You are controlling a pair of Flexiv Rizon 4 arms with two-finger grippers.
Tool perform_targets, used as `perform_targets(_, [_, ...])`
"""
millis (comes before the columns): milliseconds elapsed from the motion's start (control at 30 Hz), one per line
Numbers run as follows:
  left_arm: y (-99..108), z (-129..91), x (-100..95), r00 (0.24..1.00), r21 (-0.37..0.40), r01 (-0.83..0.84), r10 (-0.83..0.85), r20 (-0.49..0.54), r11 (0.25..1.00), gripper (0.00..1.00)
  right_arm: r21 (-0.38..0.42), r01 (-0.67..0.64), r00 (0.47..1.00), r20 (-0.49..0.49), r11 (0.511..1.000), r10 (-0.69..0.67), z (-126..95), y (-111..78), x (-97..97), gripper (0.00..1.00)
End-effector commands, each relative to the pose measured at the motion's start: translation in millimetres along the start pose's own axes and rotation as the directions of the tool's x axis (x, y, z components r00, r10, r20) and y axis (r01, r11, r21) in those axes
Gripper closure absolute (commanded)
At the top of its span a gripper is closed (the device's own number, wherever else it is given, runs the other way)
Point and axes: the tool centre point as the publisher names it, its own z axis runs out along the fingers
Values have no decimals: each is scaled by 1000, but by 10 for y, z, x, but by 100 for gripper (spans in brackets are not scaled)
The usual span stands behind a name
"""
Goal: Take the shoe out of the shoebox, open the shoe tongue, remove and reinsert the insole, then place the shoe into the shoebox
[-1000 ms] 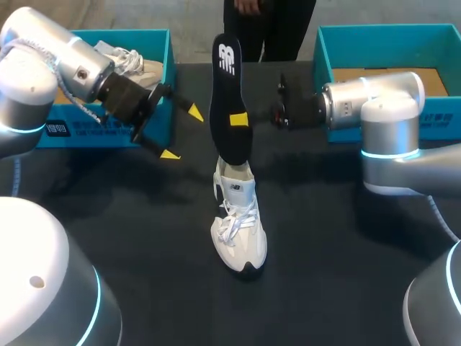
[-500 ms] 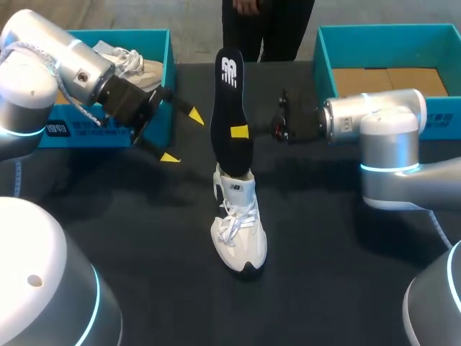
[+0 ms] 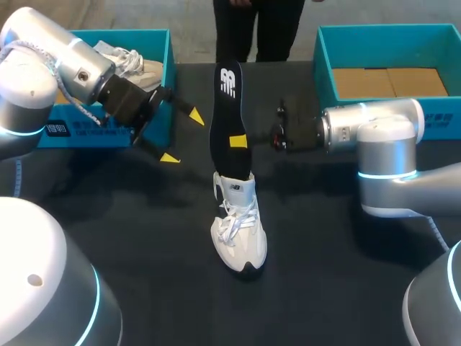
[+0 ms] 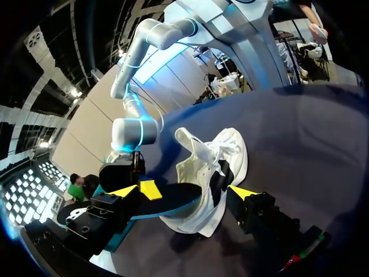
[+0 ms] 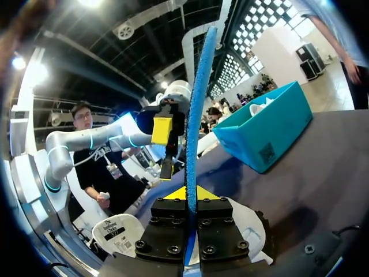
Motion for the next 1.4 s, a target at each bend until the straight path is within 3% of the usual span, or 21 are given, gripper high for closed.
perform_targets(33, [-17,-1,5,1000,-7,-1,1,-4,1000,0,4,-2,1000,3,1000,2,23,-36,7,100])
perform_targets(1000, [11,43,-3,1000,-9,-7,7,-29,1000,0,68,-116,993,-12,991,117,-6,-599,115,100])
perform_targets(1233, [15,62,3,1000,-5,-3,3,-28,1000,0,71,-122,992,-16,990,123,-20,-595,109,100])
perform_targets(1300, [16,64,3,1000,-4,-5,5,-25,1000,0,75,-112,993,-18,991,113,-12,-535,115,60])
perform_targets(1400, [17,67,4,1000,-2,-7,7,-22,1000,0,78,-96,995,-17,992,98,-14,-470,115,55])
